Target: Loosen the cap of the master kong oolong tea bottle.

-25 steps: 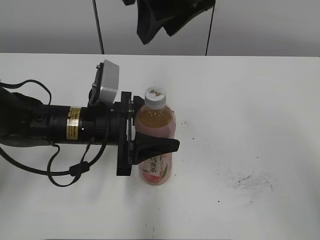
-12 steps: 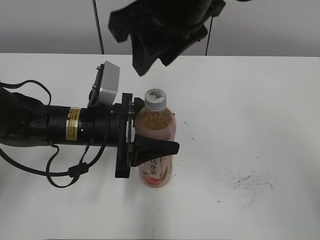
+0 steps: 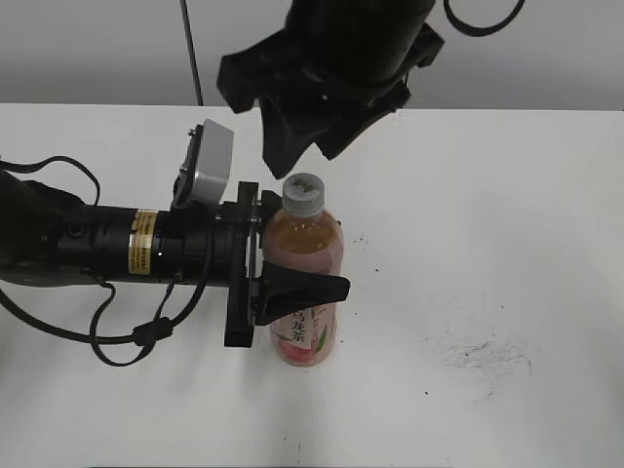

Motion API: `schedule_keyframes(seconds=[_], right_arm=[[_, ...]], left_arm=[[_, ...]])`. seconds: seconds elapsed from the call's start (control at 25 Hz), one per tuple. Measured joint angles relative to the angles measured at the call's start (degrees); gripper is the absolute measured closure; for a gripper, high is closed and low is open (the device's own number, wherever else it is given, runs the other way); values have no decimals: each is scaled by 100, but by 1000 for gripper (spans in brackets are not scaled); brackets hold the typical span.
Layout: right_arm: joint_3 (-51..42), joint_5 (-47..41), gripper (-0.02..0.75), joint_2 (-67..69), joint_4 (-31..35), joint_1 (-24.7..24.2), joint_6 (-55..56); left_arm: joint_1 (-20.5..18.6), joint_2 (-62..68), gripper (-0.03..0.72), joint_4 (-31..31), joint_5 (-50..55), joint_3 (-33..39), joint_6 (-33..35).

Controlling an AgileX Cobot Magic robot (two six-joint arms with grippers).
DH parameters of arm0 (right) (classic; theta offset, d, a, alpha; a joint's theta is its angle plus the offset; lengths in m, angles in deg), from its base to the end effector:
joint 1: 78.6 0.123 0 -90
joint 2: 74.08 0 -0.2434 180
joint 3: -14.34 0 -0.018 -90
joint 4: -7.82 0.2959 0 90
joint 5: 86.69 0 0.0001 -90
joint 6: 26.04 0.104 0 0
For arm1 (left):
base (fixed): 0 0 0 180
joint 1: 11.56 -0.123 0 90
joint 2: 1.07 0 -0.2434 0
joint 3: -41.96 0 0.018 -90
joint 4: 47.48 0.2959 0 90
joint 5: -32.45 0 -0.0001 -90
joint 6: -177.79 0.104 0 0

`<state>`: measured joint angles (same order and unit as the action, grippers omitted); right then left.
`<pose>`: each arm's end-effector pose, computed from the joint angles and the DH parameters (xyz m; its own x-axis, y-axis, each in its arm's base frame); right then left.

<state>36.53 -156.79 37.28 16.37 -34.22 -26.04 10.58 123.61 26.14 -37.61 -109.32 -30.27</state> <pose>0.2907 0.3048 0.2758 -0.7039 -0.6180 -0.3502 -0.6932 0.7053 0.1487 0.2682 -0.2103 0.0472 -0.0412 0.1853 -0.9818 0.9989 0.0284 -0.0366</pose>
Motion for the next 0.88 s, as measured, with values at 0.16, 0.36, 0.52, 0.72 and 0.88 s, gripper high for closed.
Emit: schedule_keyframes(seconds=[0.16, 0.36, 0.52, 0.72, 0.88], right_arm=[[-147, 0, 331, 0, 0, 0, 75], [-170, 0, 325, 50, -10, 0, 86], [-175, 0, 324, 166, -5, 0, 91], [-175, 0, 324, 178, 1, 0, 98], [-175, 0, 333, 178, 44, 0, 98]], left_arm=[[0, 0, 243, -12, 0, 0, -4], [0, 0, 243, -34, 5, 0, -17], [0, 0, 243, -40, 5, 0, -17], [0, 0, 243, -51, 5, 0, -17], [0, 0, 243, -53, 5, 0, -17]])
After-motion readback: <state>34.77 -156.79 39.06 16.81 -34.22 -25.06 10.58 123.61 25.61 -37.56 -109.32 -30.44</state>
